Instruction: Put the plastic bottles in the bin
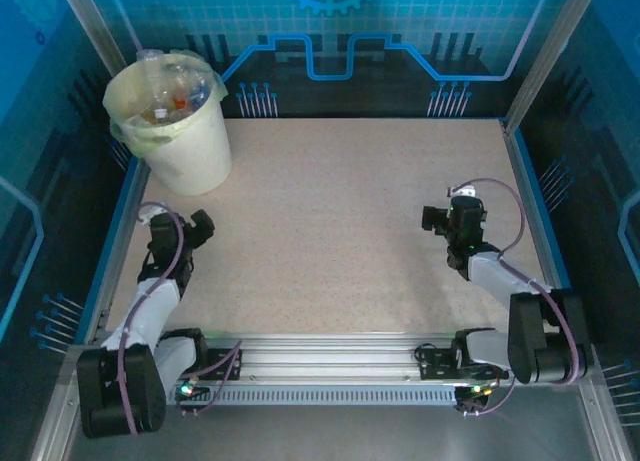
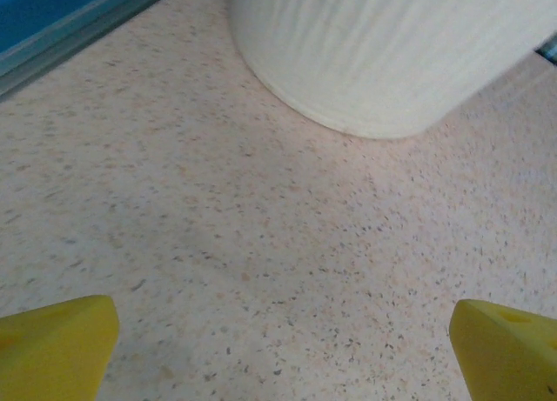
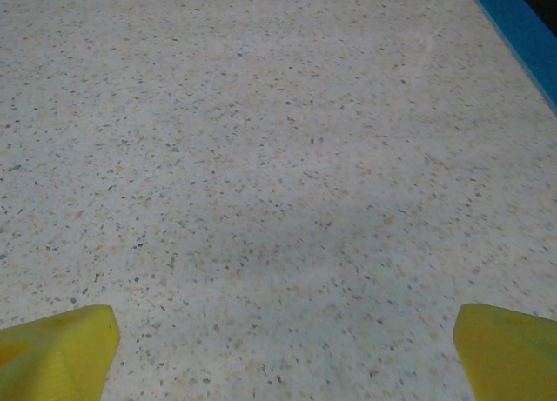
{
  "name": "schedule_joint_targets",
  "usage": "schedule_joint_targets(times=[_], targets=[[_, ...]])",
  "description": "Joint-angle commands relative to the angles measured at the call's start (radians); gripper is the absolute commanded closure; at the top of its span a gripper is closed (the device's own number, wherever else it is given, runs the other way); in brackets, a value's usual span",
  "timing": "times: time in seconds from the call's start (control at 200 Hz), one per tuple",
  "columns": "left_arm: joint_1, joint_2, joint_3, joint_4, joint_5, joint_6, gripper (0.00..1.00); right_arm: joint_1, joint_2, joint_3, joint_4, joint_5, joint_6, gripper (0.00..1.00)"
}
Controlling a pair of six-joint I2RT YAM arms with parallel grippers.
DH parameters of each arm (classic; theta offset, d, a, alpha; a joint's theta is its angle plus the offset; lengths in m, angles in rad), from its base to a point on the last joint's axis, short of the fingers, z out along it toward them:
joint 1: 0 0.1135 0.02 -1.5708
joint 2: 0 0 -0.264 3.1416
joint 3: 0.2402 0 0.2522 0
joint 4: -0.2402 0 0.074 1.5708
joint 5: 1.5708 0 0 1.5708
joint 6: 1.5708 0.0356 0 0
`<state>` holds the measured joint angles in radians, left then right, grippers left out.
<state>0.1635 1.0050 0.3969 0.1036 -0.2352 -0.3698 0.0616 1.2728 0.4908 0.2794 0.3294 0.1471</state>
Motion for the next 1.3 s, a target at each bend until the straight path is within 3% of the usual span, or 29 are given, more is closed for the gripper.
schedule_joint_targets(times=[0.0, 0.2, 0.365, 0.47, 0.59, 0.745, 0.85, 1.296], targets=[[-0.042, 0.061, -0.040, 0.259, -0.007, 0.140, 0.01, -0.022, 0.042, -0.036, 0.200, -0.139, -0.085, 0.00], [-0.099, 0.207, -0.098, 0.550, 0.079, 0.237, 0.01, -0.030, 0.072, -0.065, 0.337, -0.231, -0.129, 0.00], [-0.130, 0.337, -0.056, 0.680, 0.140, 0.295, 0.01, -0.033, 0.108, -0.108, 0.470, -0.307, -0.134, 0.00], [-0.155, 0.426, -0.042, 0.756, 0.142, 0.344, 0.01, -0.030, 0.127, -0.125, 0.506, -0.342, -0.149, 0.00], [-0.172, 0.559, -0.082, 0.977, 0.142, 0.377, 0.01, -0.025, 0.147, -0.134, 0.538, -0.352, -0.161, 0.00], [-0.173, 0.542, -0.070, 0.915, 0.068, 0.346, 0.01, 0.007, 0.227, -0.131, 0.619, -0.333, -0.192, 0.00], [-0.191, 0.548, -0.035, 0.857, -0.030, 0.337, 0.01, -0.002, 0.233, -0.055, 0.477, -0.287, -0.157, 0.00], [-0.193, 0.546, -0.036, 0.858, -0.032, 0.338, 0.01, -0.008, 0.234, -0.057, 0.471, -0.285, -0.154, 0.00]])
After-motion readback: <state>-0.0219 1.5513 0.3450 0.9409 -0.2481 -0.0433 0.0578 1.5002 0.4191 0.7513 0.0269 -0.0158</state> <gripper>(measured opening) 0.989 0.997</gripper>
